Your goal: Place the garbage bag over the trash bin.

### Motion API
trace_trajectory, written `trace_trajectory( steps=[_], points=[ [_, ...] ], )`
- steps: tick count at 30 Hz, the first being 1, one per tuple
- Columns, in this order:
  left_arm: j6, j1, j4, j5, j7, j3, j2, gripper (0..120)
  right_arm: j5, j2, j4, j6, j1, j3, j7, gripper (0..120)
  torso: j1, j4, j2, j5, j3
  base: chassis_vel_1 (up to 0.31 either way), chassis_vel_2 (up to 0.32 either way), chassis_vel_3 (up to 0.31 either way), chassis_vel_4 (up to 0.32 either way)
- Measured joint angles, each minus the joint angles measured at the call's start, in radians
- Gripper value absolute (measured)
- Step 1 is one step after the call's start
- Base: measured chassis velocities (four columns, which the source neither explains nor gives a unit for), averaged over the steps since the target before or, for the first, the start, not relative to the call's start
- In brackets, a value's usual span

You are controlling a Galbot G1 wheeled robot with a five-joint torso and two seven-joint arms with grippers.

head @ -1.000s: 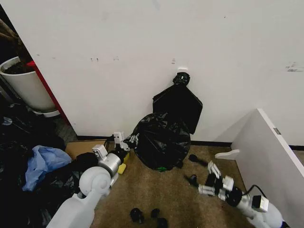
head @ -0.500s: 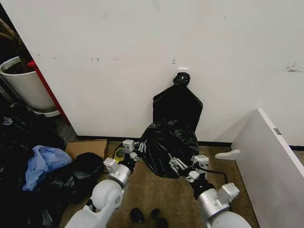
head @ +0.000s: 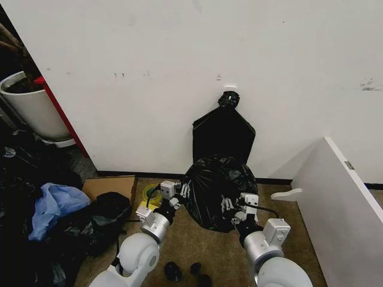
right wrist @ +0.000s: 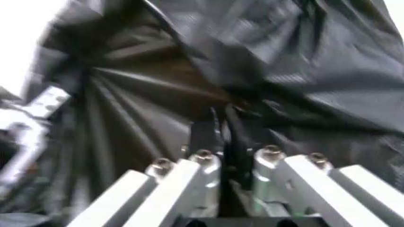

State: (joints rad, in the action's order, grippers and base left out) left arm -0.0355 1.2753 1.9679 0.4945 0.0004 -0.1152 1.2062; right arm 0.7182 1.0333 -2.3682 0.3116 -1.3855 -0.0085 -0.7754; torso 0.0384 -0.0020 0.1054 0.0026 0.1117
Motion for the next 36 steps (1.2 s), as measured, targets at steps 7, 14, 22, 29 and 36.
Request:
trace_trajectory(
  steps=[7,14,22,29,36],
  points=[
    [-0.033,0.026,0.002,-0.028,0.021,0.010,0.009,5,0.003,0.037,0.109,0.024,0.083,-0.021,-0.066,0,0.000,0.0000,0.000,0.0000,0.000,0.000,0.000,0.000,0.000],
    [-0.058,0.042,-0.003,-0.071,0.031,0.018,0.014,5,0.014,0.086,0.236,0.039,0.204,-0.046,-0.101,0,0.000,0.0001,0.000,0.0000,0.000,0.000,0.000,0.000,0.000],
    [-0.074,0.045,-0.014,-0.085,0.043,0.018,0.006,5,0.064,0.119,0.351,0.067,0.305,-0.050,-0.117,0,0.000,0.0001,0.000,-0.0001,0.000,0.000,0.000,0.000,0.000],
    [-0.075,0.031,-0.025,-0.085,0.043,0.030,0.010,5,0.146,0.117,0.371,0.104,0.317,-0.076,-0.017,0,0.000,0.0000,0.000,-0.0001,0.000,0.000,0.000,0.000,0.000],
    [-0.076,0.023,-0.028,-0.079,0.044,0.046,0.016,5,0.144,0.147,0.460,0.128,0.346,-0.114,0.053,0,0.000,0.0001,0.000,0.0001,0.000,0.000,0.000,0.000,0.000]
  ],
)
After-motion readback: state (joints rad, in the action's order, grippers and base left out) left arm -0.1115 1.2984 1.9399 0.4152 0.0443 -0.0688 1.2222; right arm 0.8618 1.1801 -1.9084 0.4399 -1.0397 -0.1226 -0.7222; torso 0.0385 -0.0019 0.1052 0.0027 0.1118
